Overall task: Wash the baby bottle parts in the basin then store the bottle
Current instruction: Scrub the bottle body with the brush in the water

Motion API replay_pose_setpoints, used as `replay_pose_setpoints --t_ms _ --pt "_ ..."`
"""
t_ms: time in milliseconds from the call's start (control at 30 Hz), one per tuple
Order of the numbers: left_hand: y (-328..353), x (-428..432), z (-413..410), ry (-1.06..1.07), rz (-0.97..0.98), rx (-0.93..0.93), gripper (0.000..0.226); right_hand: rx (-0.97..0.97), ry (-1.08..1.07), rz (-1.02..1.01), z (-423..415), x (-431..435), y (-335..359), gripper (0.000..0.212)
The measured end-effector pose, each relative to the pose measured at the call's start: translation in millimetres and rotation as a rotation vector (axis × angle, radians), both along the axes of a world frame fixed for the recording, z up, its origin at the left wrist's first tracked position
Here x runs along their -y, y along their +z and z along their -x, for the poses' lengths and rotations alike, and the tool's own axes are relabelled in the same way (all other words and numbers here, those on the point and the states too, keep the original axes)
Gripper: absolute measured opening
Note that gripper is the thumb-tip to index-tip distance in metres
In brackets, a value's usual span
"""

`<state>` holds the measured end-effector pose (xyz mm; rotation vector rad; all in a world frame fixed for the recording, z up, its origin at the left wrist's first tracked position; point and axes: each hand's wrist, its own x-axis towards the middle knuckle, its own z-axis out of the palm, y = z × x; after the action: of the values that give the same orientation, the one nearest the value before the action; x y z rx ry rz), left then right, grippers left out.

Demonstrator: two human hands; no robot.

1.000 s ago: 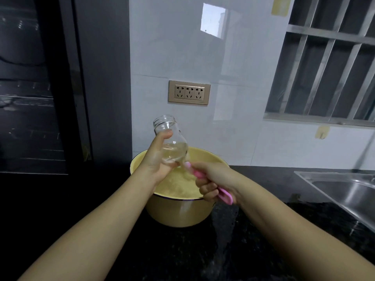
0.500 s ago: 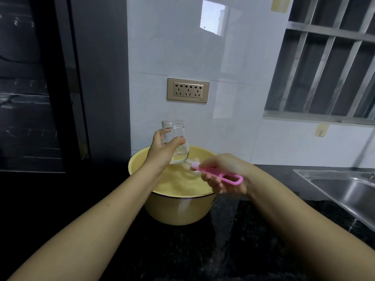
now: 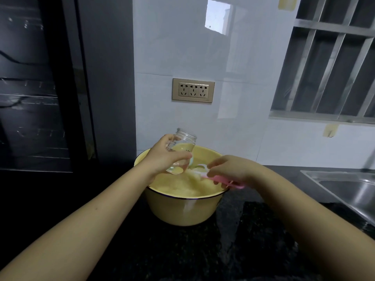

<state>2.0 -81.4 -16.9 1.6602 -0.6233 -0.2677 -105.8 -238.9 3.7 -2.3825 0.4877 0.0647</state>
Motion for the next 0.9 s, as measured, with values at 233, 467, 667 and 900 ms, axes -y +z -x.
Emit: replay_pose_setpoints --t_ms 233,467,667,900 --pt "11 -8 -3 0.011 -0.273 0.273 0.056 0.245 0.030 0.403 -7 3 -9 0.076" --pt "27 -13 0 0.020 -0.776 0.710 0.070 0.447 0.190 0.349 -15 -7 -22 0.091" --pt "36 -16 7 0.024 -1.055 0.992 0.064 0.445 0.155 0.413 -24 -16 -30 0.059" --pt "55 -10 12 -0.023 -1.203 1.178 0.066 0.407 0.134 0.386 -28 -26 -29 0.051"
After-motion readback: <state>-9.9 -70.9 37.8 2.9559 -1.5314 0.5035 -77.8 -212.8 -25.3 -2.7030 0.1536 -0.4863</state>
